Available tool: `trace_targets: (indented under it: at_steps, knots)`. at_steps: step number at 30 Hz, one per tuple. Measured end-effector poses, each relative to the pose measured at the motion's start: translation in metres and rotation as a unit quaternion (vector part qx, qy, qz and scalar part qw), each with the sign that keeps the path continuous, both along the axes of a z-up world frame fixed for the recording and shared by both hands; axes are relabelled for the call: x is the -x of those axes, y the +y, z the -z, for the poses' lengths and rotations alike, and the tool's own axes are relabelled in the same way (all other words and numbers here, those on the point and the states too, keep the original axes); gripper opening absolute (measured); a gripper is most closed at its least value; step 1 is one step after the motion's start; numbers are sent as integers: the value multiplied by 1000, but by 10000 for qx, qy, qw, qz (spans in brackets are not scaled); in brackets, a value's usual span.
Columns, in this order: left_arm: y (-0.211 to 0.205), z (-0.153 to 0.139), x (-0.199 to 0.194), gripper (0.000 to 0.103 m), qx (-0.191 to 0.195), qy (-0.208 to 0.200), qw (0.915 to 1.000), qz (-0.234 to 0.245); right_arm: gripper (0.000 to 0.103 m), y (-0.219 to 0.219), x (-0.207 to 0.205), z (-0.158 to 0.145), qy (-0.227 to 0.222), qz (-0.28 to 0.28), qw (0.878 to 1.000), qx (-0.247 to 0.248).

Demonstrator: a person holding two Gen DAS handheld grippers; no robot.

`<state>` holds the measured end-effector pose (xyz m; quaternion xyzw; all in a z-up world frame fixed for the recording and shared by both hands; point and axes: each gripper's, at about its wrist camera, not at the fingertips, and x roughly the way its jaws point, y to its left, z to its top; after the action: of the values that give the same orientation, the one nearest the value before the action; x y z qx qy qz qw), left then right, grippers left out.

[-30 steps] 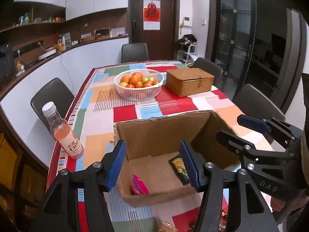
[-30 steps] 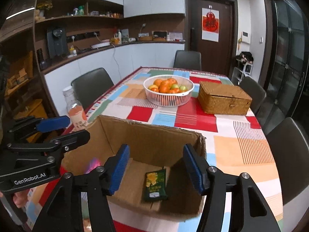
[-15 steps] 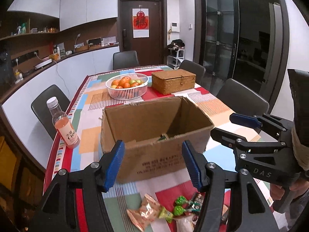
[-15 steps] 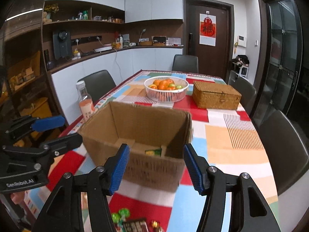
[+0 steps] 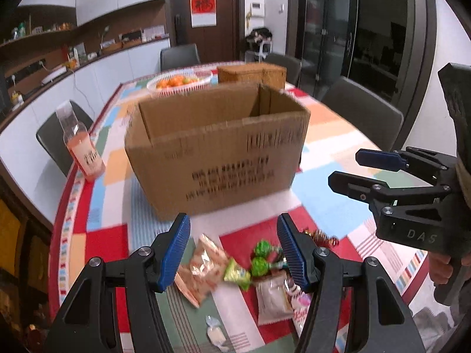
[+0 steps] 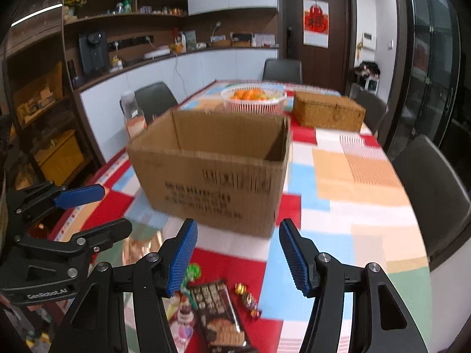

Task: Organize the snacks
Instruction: 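Grasp a green lollipop with left tool while right tool grasps wrapped chocolate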

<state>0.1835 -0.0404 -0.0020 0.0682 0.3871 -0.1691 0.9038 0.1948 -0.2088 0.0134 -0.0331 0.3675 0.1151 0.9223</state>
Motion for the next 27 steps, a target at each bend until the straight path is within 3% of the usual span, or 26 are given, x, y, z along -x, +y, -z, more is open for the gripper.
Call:
trace_targets:
  at_steps: [12,27]
  knots:
    - [-11,47,-2,60,-200,703,9971,210,59,-15,3,52,908,239,9956,23]
    - [-23,80,-23,60,-173,1241,9909,488,59,-22,-2,86,1430,422,9888,35]
